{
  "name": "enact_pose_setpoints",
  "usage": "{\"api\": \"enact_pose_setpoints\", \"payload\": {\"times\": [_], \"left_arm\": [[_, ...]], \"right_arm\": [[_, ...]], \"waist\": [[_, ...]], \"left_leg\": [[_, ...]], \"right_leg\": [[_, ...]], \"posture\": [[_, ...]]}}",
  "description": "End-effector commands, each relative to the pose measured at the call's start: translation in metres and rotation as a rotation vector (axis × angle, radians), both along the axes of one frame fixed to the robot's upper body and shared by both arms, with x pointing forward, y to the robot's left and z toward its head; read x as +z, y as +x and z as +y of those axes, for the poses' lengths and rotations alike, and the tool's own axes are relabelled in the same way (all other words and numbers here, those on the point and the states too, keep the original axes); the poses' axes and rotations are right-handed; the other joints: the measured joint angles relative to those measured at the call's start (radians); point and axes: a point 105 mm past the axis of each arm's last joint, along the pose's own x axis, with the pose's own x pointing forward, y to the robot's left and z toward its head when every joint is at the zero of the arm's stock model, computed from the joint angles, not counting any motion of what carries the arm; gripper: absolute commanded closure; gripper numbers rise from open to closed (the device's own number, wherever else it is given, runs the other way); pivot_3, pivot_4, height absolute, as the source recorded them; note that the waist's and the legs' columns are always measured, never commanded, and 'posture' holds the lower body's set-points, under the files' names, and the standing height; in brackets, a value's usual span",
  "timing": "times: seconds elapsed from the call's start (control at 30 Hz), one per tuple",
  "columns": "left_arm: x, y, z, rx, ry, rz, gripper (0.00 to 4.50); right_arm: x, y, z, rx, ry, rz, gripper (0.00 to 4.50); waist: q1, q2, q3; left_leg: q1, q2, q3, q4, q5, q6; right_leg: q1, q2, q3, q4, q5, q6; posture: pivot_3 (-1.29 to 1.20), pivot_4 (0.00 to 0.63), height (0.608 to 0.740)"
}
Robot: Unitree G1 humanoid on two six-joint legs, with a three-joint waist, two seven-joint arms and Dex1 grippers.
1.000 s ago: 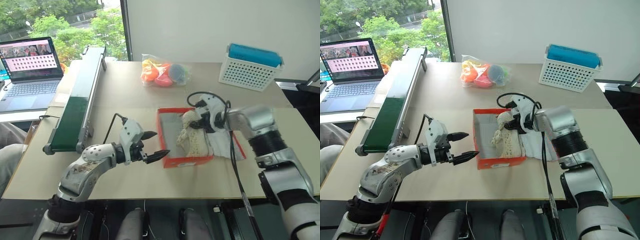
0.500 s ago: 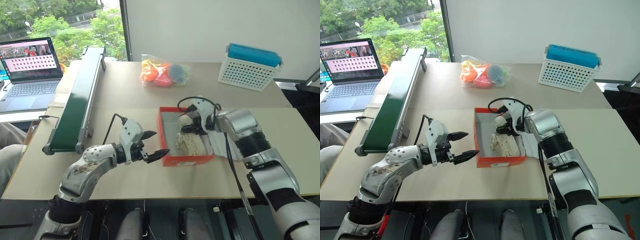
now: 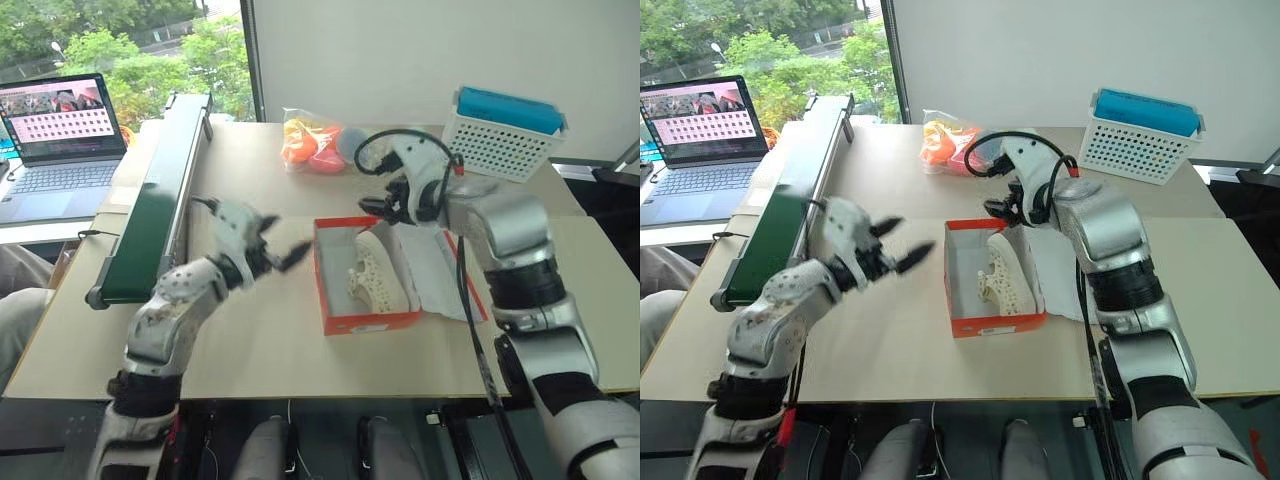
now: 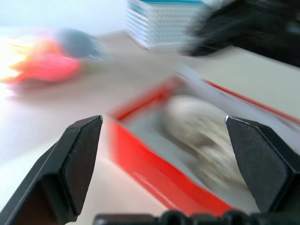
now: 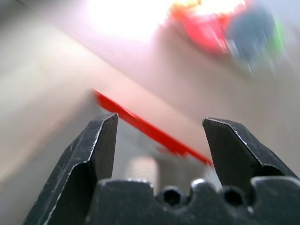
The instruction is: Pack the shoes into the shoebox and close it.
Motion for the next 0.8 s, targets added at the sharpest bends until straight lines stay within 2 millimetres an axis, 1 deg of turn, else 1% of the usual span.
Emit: {"api": "enact_pose_setpoints", "payload": {"times": [0.03,0.1,0.17,0.23,0.3,0.37,0.43,0.47,0.6,0.8], "left_arm": [[-0.002,0.009,0.071,0.381,-0.06,0.003,0.0],[-0.011,0.008,0.085,0.44,-0.075,0.037,0.0],[-0.019,0.007,0.093,0.464,-0.093,0.076,0.0],[-0.03,0.007,0.105,0.498,-0.061,0.112,0.0],[-0.034,0.007,0.117,0.534,-0.033,0.119,0.0],[-0.036,0.008,0.123,0.54,-0.03,0.126,0.0],[-0.036,0.009,0.128,0.543,-0.031,0.122,0.0],[-0.036,0.01,0.13,0.543,-0.032,0.121,0.0],[-0.034,0.01,0.137,0.55,-0.024,0.11,0.0],[-0.037,0.008,0.137,0.561,0.004,0.12,0.0]], "right_arm": [[0.029,-0.056,0.006,0.247,0.178,-0.14,1.05],[0.02,-0.068,0.001,0.266,0.233,-0.099,1.05],[0.009,-0.071,-0.003,0.25,0.25,-0.079,1.05],[-0.007,-0.072,-0.003,0.228,0.227,-0.06,1.05],[-0.027,-0.068,-0.003,0.195,0.192,-0.029,1.05],[-0.046,-0.064,-0.003,0.168,0.15,-0.004,0.54],[-0.061,-0.066,-0.001,0.177,0.116,0.026,0.05],[-0.067,-0.067,-0.001,0.183,0.093,0.028,0.05],[-0.075,-0.067,0.0,0.189,0.094,0.016,0.05],[-0.081,-0.07,0.003,0.198,0.064,-0.018,0.05]], "waist": [[-0.005,0.0,0.0],[-0.003,0.0,0.0],[0.0,-0.001,0.0],[0.005,-0.001,0.0],[0.008,-0.003,-0.001],[0.009,-0.003,-0.001],[0.009,-0.003,-0.001],[0.009,-0.003,-0.001],[0.011,-0.003,-0.001],[0.015,-0.003,-0.001]], "left_leg": [[0.0,0.0,0.0,0.0,0.0,0.0],[0.0,0.0,0.0,0.0,0.0,0.001],[0.0,0.0,0.0,0.002,-0.002,0.002],[0.0,0.0,0.0,0.004,-0.002,0.004],[0.001,0.0,0.0,0.003,-0.003,0.004],[0.002,0.0,0.0,0.002,-0.002,0.003],[0.002,0.0,0.0,0.001,0.0,-0.002],[0.001,0.0,0.001,0.001,0.0,-0.002],[0.001,0.0,0.001,0.001,0.0,-0.001],[0.001,0.0,0.001,0.001,0.0,-0.002]], "right_leg": [[0.0,0.0,0.0,0.001,0.0,0.0],[0.002,0.0,-0.001,0.002,0.0,0.001],[0.003,-0.001,0.0,0.001,0.002,0.003],[0.003,-0.001,0.0,-0.001,0.002,0.003],[0.003,-0.001,0.0,-0.001,0.002,0.002],[0.001,-0.001,0.0,0.0,0.002,0.002],[0.001,-0.001,0.0,0.0,0.002,0.001],[0.0,-0.001,0.0,0.0,0.002,0.001],[0.001,-0.001,0.0,-0.001,0.002,0.001],[0.001,-0.001,0.0,-0.001,0.002,0.001]], "posture": [[0.0,0.15,0.699],[0.0,0.15,0.699],[0.0,0.15,0.699],[0.0,0.15,0.699],[0.0,0.15,0.699],[0.0,0.15,0.699],[0.0,0.15,0.699],[0.0,0.15,0.699],[0.0,0.15,0.699],[0.0,0.15,0.699]]}}
